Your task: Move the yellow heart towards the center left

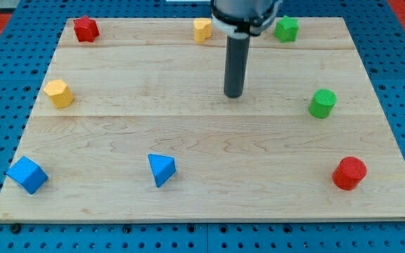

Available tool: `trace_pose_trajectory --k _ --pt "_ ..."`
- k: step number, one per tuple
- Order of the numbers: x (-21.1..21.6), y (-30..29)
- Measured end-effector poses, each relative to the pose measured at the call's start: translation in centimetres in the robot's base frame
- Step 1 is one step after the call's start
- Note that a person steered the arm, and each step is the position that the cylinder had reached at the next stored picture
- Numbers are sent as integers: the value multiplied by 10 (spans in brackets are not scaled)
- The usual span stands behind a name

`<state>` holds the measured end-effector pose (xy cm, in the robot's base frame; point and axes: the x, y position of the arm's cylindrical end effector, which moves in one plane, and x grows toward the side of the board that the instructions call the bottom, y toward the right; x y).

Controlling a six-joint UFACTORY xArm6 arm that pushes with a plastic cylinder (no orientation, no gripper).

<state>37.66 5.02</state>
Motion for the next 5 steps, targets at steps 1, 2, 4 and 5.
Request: trace_pose_trajectory --k 1,2,4,5 --pt "-56 0" --pt "-111 0" --pt "-183 -1" --pt "-176 -46"
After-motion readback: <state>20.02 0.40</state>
